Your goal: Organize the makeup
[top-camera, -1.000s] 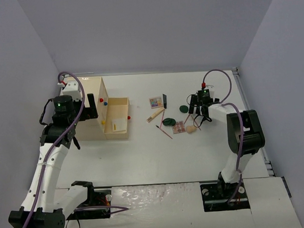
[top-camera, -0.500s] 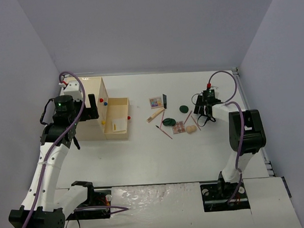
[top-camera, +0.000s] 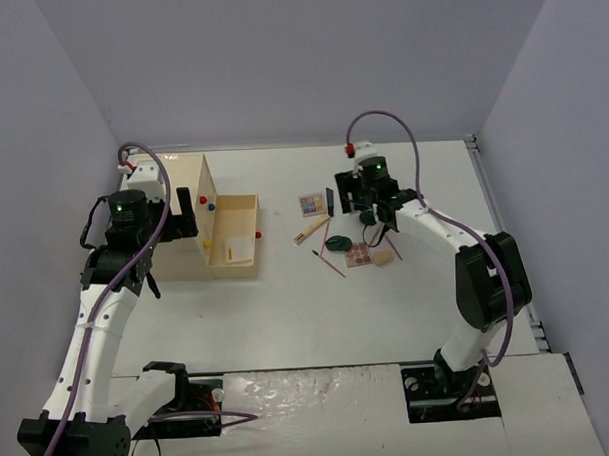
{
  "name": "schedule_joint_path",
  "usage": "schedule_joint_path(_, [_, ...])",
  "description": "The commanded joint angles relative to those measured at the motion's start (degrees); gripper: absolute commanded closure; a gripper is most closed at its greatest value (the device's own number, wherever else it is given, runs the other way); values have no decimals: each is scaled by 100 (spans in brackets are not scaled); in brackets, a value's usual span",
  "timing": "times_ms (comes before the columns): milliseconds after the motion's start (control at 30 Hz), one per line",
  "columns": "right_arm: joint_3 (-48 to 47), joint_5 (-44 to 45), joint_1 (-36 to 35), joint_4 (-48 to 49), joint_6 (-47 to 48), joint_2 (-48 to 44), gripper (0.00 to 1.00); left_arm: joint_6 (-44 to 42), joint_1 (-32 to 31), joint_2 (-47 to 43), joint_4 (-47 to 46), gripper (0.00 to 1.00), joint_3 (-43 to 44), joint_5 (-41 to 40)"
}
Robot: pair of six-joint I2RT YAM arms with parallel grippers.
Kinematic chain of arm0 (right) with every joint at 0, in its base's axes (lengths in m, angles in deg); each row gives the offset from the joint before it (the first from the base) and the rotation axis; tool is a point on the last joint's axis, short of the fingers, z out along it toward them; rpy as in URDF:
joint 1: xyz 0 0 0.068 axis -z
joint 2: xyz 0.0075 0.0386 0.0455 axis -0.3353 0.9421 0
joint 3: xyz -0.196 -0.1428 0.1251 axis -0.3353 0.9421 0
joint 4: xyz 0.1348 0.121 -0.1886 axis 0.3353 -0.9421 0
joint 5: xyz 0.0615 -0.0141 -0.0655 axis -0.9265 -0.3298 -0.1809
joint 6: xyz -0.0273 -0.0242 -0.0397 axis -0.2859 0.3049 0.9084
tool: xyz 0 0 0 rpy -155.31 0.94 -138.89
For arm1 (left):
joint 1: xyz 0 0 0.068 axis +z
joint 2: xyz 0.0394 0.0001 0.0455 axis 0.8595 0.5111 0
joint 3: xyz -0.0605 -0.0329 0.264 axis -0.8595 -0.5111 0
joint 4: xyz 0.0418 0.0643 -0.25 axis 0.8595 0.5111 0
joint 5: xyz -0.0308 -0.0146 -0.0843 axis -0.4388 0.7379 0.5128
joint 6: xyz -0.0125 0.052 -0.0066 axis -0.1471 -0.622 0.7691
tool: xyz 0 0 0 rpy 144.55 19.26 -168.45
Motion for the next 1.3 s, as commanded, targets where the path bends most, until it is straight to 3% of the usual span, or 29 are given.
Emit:
schedule_joint_path(0, [-932, -1175, -937, 479, 1169, 90, 80, 95, 50, -102, -271, 3, 269, -203])
schedule_joint_path(200, [-2198, -2539, -1753, 629, 1897, 1204, 76, 95, 68, -208, -333, 3, 199, -409])
schedule_joint_path(400, [-3091, -3343, -2058, 656, 2265, 2138, 74, 128, 84, -285, -401, 3, 148, -539])
schedule_joint_path(933, [-4171, -3826, -2246, 603, 2826, 3348, 67, 165, 113, -243, -412, 3, 145, -453])
schedule_joint_path(1133, [-4339, -3511, -2177, 612, 2961, 3636, 56, 152, 121, -221, -412, 3, 142, -444])
schedule_joint_path(1267, [-4395, -3227, -2142, 665, 2935, 3691, 33, 148, 121, -226, -403, 3, 146, -427])
